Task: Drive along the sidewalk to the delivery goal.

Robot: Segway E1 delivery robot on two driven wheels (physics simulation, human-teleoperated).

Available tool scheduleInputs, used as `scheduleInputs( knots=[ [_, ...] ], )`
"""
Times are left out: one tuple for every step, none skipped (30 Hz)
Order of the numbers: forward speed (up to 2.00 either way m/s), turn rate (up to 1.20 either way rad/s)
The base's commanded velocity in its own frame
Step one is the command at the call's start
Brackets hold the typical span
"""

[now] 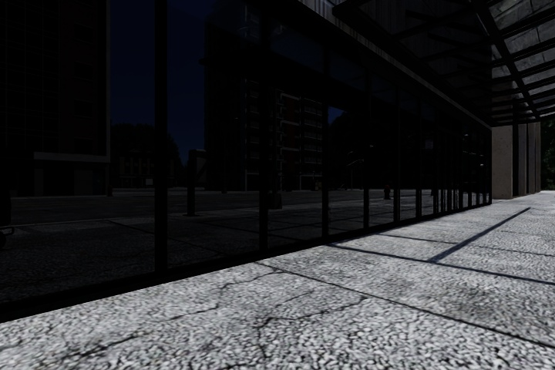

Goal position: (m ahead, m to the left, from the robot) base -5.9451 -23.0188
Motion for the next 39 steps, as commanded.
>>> scheduleInputs(
  knots=[
    [0.0, 0.0],
    [0.0, 0.0],
    [0.0, 0.0],
    [0.0, 0.0],
    [0.0, 0.0],
    [0.0, 0.0],
    [0.0, 0.0],
    [0.0, 0.0],
    [0.0, 0.0],
    [0.0, 0.0],
    [0.0, 0.0],
    [0.0, 0.0],
    [0.0, 0.0],
    [0.0, 0.0],
    [0.0, 0.0],
    [0.0, 0.0],
    [0.0, 0.0],
    [0.0, 0.0],
    [0.0, 0.0],
    [0.0, 0.0],
    [0.0, 0.0],
    [0.0, 0.0],
    [0.0, 0.0],
    [0.0, 0.0],
    [0.0, 0.0],
    [0.0, 0.0],
    [0.0, 0.0],
    [0.0, 0.0],
    [0.0, 0.0],
    [0.0, 0.0],
    [0.27, 0.0],
    [0.27, 0.0],
    [0.68, -0.01],
    [1.11, -0.15],
    [1.48, -0.26],
    [1.6, -0.32],
    [1.6, -0.32],
    [1.62, -0.38],
    [1.63, -0.43]
  ],
)
